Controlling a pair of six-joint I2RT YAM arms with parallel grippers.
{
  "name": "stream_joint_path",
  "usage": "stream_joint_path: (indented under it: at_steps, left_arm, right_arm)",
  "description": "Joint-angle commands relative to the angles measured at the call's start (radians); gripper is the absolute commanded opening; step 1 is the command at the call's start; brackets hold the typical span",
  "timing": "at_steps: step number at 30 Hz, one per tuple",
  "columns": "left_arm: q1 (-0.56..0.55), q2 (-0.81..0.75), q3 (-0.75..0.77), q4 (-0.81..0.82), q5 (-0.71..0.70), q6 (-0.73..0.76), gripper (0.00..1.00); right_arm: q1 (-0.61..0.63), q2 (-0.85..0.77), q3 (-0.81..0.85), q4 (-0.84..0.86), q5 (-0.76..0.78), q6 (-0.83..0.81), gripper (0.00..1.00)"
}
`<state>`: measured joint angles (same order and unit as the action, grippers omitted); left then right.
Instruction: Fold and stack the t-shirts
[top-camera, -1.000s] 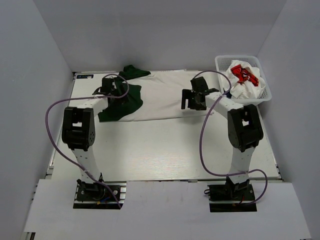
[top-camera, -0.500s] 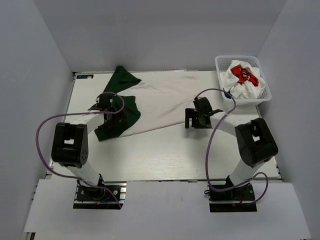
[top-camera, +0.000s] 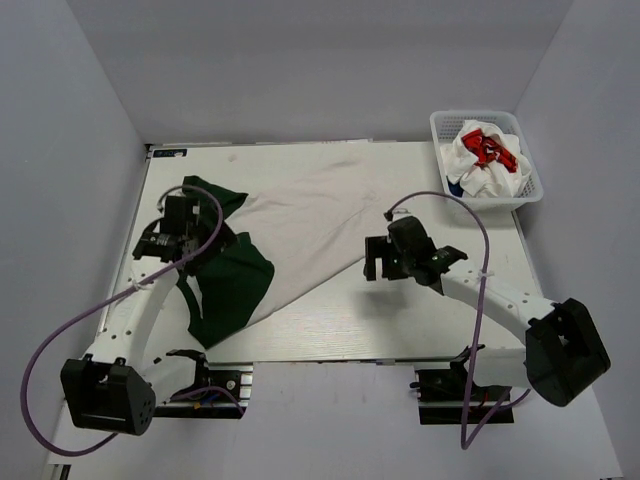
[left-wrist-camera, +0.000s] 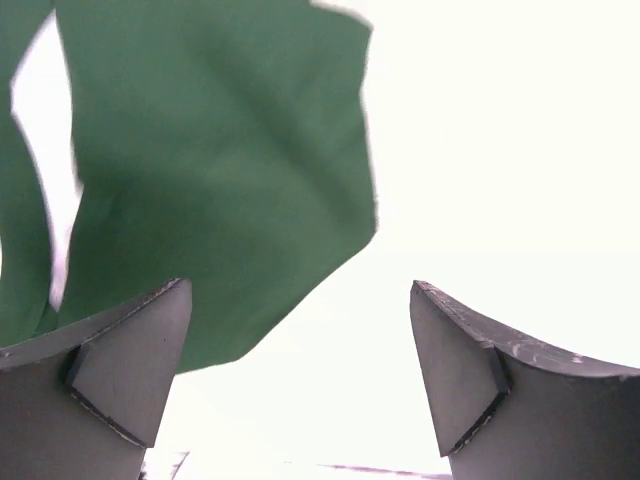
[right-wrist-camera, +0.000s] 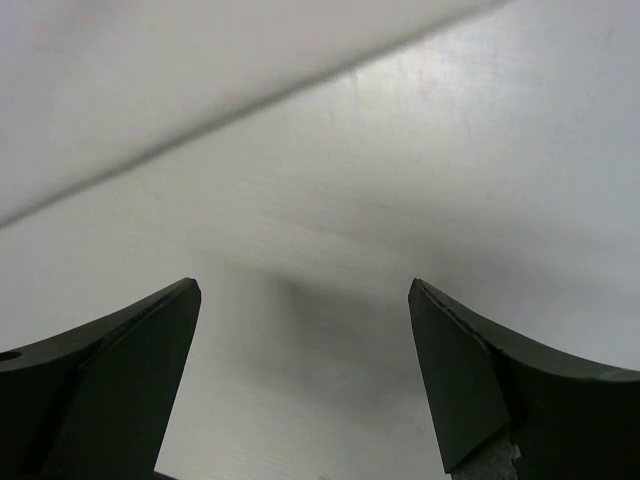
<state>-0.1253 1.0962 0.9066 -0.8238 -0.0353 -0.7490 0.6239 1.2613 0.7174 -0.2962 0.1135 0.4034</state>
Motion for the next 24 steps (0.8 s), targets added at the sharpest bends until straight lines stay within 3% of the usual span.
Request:
stream_joint_path:
  at_steps: [1, 9, 13, 20, 24]
  left_arm:
    - [0.012, 0.039, 0.128, -0.009, -0.071, 0.011, 1.0]
    - [0.012, 0.255, 0.333, 0.026, -0.089, 0.046, 1.0]
    - [0.012, 0.301, 0.357, 0.026, -0.11, 0.046, 1.0]
    - [0.012, 0.324, 0.38, 0.049, -0.115, 0.056, 1.0]
    - [0.012, 0.346, 0.39, 0.04, -0.166, 0.056, 1.0]
  right_arm:
    - [-0.003, -0.002, 0.125, 0.075, 0.066, -0.049, 0.9]
    - [-0.03, 0.389, 0.491, 0.132, 0.153, -0.161, 0.9]
    - [-0.067, 0.625, 0.629, 0.11, 0.068, -0.133, 0.9]
    - [-0.159, 0.71, 0.581, 0.074, -0.023, -0.038, 0.9]
    - [-0.179, 0.577, 0.323, 0.074, -0.014, 0.041, 0.9]
